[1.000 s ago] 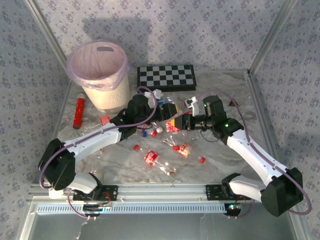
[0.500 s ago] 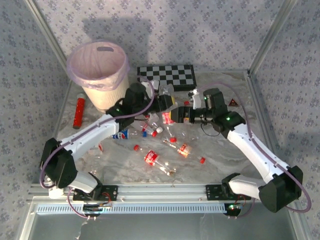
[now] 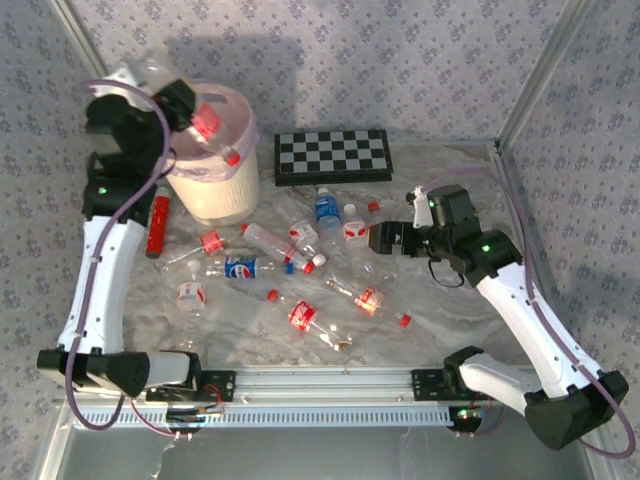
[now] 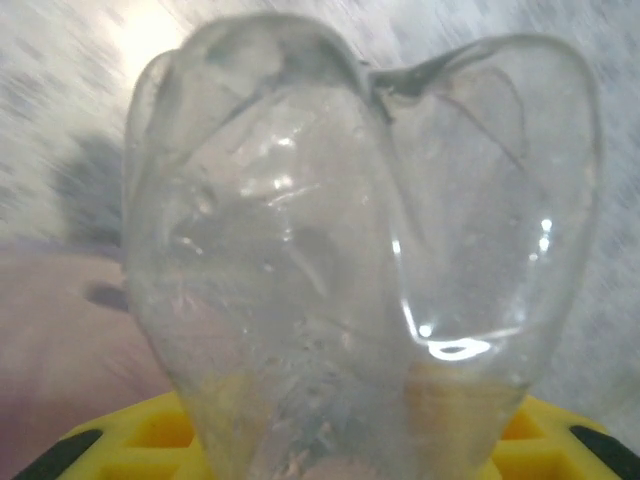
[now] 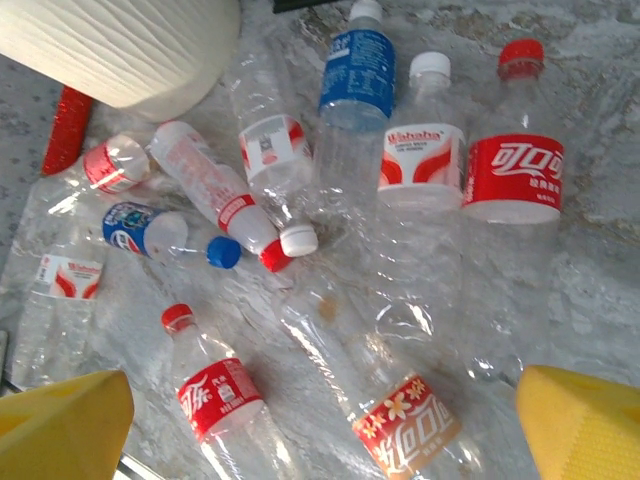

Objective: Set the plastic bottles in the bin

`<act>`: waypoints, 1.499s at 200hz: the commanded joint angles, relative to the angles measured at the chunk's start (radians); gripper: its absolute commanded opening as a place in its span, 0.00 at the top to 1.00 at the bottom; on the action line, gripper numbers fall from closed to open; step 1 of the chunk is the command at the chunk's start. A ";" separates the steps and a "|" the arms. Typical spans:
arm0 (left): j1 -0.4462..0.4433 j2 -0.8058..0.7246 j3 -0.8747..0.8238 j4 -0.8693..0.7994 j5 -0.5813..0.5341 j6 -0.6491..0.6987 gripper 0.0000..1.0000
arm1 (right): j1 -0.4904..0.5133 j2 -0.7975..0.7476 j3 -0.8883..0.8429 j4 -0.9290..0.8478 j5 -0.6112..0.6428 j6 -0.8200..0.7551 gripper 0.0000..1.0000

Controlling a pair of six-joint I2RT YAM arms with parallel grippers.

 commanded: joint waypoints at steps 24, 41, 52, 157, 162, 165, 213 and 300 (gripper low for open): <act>0.077 0.258 0.309 -0.273 -0.038 0.125 1.00 | -0.006 -0.048 -0.015 -0.084 0.086 -0.021 0.00; 0.081 0.404 0.478 -0.411 -0.070 0.187 1.00 | -0.011 -0.070 -0.001 -0.097 0.073 -0.013 0.00; 0.080 0.491 0.581 -0.495 -0.091 0.219 1.00 | -0.013 -0.079 0.008 -0.110 0.064 -0.015 0.00; 0.034 0.845 0.670 -0.696 -0.046 0.423 1.00 | -0.081 -0.090 -0.048 -0.236 0.114 0.025 0.00; 0.026 0.860 0.668 -0.696 -0.049 0.434 1.00 | -0.083 -0.092 -0.053 -0.237 0.116 0.030 0.00; 0.023 0.869 0.668 -0.697 -0.051 0.438 1.00 | -0.084 -0.093 -0.057 -0.238 0.117 0.033 0.00; 0.011 0.974 0.666 -0.687 -0.046 0.440 0.84 | -0.091 -0.126 -0.174 -0.232 0.162 0.104 0.00; 0.011 0.927 0.660 -0.688 -0.030 0.479 0.12 | -0.100 -0.151 -0.319 -0.138 0.156 0.172 0.00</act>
